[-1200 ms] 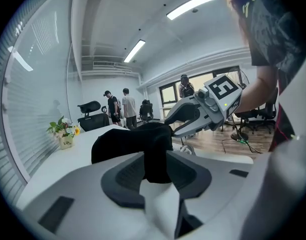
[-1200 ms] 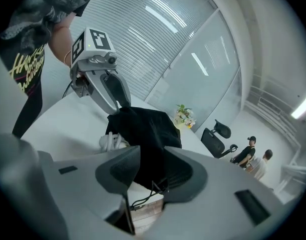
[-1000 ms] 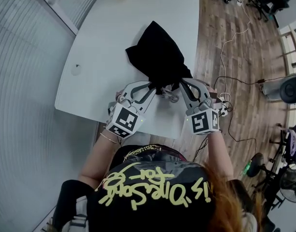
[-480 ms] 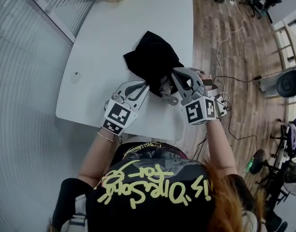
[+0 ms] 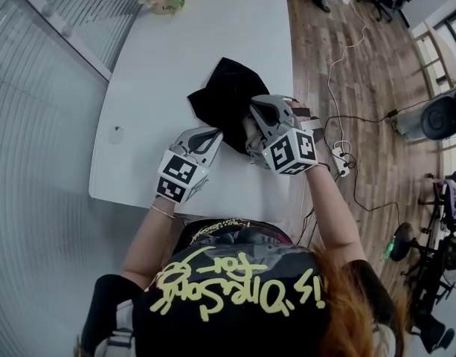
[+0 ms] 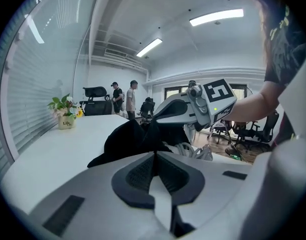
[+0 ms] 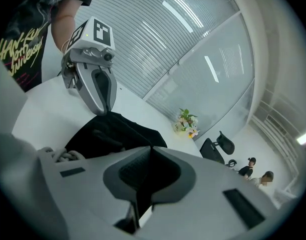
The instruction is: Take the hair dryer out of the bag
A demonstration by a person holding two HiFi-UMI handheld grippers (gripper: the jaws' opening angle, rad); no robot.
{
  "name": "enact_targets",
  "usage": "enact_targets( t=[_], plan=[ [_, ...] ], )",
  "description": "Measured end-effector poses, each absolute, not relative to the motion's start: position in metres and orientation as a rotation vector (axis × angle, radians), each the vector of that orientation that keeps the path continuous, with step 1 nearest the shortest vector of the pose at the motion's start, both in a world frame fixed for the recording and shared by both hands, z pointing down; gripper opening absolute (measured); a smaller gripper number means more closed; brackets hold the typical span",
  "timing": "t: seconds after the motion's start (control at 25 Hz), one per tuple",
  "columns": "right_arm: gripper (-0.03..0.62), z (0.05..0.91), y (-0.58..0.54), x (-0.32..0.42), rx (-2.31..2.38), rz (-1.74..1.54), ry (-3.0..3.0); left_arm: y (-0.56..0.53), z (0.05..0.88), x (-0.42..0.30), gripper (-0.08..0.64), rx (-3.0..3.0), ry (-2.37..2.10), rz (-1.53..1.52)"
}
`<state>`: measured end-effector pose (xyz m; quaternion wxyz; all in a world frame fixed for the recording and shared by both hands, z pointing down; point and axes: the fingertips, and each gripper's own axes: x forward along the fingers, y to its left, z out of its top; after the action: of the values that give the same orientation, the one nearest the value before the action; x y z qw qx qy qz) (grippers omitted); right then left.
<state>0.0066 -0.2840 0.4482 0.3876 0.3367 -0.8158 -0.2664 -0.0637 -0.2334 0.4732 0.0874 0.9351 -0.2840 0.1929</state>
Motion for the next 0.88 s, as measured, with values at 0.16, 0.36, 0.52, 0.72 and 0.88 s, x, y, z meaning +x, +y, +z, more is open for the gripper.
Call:
enact_targets(
  t=[0.16, 0.36, 0.52, 0.72, 0.88],
  plan=[
    [0.014, 0.461, -0.294, 0.006, 0.875, -0.606, -2.089, -0.241, 0.480, -0.064, 0.006, 2.735, -0.835, 0.587],
    [0.014, 0.469, -0.303, 0.002, 0.921, -0.433, -2.168, -0.252, 0.496, -0.067, 0.003, 2.716, -0.799, 0.590],
    [0.023, 0.458, -0.301, 0.008, 0.928, -0.298, -2.267, -0.257, 0.497, -0.062, 0.002, 2.721, -0.771, 0.586],
    [0.158, 0.431, -0.285, 0.026, 0.961, -0.244, -2.311, -0.258, 0.494, -0.058, 0.002, 2.722, -0.744, 0.568],
    [0.206, 0.412, -0.260, 0.041, 1.037, -0.194, -2.309, -0.261, 0.495, -0.056, 0.002, 2.723, -0.757, 0.564]
  ],
)
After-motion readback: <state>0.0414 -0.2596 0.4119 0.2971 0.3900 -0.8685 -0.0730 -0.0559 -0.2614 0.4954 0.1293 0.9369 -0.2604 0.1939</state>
